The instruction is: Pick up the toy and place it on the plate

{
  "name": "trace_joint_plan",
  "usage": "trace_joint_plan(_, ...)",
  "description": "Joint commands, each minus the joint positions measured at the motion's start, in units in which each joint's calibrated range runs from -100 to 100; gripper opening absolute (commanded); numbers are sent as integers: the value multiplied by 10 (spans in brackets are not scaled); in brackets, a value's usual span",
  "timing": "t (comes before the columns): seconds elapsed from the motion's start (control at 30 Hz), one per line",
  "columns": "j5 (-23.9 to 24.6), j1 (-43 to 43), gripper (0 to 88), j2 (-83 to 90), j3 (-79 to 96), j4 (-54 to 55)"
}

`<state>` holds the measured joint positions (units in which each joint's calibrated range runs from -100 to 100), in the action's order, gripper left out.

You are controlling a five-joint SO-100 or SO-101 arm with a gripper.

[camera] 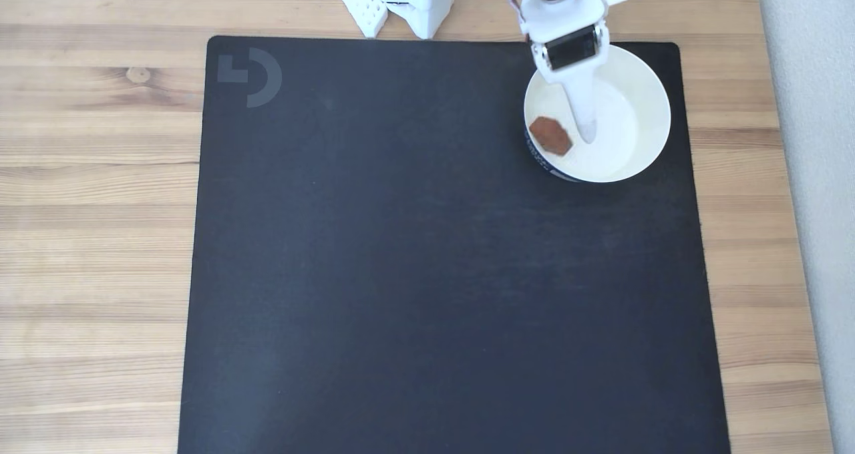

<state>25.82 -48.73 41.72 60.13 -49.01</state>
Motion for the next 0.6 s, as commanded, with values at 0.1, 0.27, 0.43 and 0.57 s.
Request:
trace_joint_plan(0.1, -3, 4, 281, 17, -9, 18)
trace_joint_plan(0.27, -3, 75, 149, 18, -12, 133)
trace_joint_plan(0.43, -7, 143, 25, 87, -2, 145)
trace_joint_plan(0.57, -38, 200, 26, 163, 27, 148)
